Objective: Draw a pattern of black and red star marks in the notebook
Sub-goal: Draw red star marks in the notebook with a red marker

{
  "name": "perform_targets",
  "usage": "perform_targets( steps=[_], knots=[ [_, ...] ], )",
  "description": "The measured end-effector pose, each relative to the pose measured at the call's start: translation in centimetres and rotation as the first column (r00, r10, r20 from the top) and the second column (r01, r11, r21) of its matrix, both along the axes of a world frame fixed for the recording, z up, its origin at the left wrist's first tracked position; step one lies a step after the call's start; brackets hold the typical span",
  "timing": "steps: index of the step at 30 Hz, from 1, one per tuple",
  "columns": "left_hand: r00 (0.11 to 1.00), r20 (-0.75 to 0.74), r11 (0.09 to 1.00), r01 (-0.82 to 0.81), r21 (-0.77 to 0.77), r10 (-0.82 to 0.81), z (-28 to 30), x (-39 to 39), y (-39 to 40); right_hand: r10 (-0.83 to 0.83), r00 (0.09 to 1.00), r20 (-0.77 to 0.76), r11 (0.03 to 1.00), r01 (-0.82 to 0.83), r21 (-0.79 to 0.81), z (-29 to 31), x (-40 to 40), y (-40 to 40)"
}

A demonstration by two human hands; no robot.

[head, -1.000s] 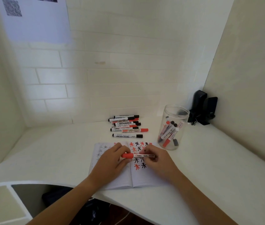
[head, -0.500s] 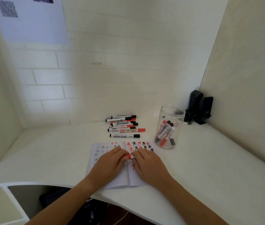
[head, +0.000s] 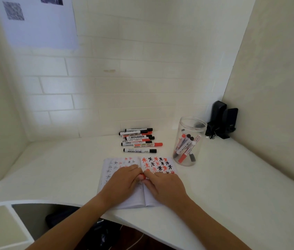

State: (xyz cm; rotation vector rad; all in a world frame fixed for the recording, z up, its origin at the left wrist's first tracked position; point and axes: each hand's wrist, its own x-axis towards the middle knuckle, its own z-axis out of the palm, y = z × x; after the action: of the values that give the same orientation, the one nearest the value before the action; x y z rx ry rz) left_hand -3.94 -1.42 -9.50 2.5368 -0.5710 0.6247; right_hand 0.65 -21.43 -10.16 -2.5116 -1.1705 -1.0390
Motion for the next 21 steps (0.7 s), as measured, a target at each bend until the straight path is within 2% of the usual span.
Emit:
perform_targets(
  steps=[7, 11, 13, 15, 18, 20, 21],
  knots=[
    [0.999, 0.022, 0.999, -0.034, -0.002, 0.034, 0.2, 0.0, 0.0, -0.015, 1.000, -0.008, 1.000, 0.016, 0.024, 0.5, -0.1, -0.3],
    [0.960, 0.024, 0.953, -0.276, -0.122, 0.280, -0.1, 0.4, 0.6, -0.101, 0.987, -0.121, 0.988, 0.114, 0.103, 0.2, -0.1, -0.6],
    [0.921, -0.041, 0.918, -0.389, -0.071, 0.387, -0.5, 0.6, 0.9, -0.088, 0.979, -0.185, 0.983, 0.116, 0.145, 0.3, -0.1, -1.0],
    [0.907, -0.124, 0.915, -0.402, 0.026, 0.402, -0.9, 0.8, 0.9, -0.037, 0.959, -0.280, 0.978, 0.092, 0.188, 1.0, -0.2, -1.6],
    [0.906, -0.198, 0.927, -0.369, 0.064, 0.374, -0.6, 0.9, 0.9, 0.095, 0.920, -0.381, 0.938, 0.045, 0.343, 1.8, 0.0, -2.9],
    [0.897, -0.242, 0.929, -0.357, 0.100, 0.370, 0.0, 0.9, 0.9, 0.247, 0.842, -0.481, 0.838, 0.064, 0.543, 2.2, 0.0, -3.6],
    [0.887, -0.269, 0.927, -0.353, 0.128, 0.375, 0.3, 1.1, 0.9, 0.347, 0.755, -0.556, 0.759, 0.122, 0.639, 2.5, 0.0, -3.8]
  ],
)
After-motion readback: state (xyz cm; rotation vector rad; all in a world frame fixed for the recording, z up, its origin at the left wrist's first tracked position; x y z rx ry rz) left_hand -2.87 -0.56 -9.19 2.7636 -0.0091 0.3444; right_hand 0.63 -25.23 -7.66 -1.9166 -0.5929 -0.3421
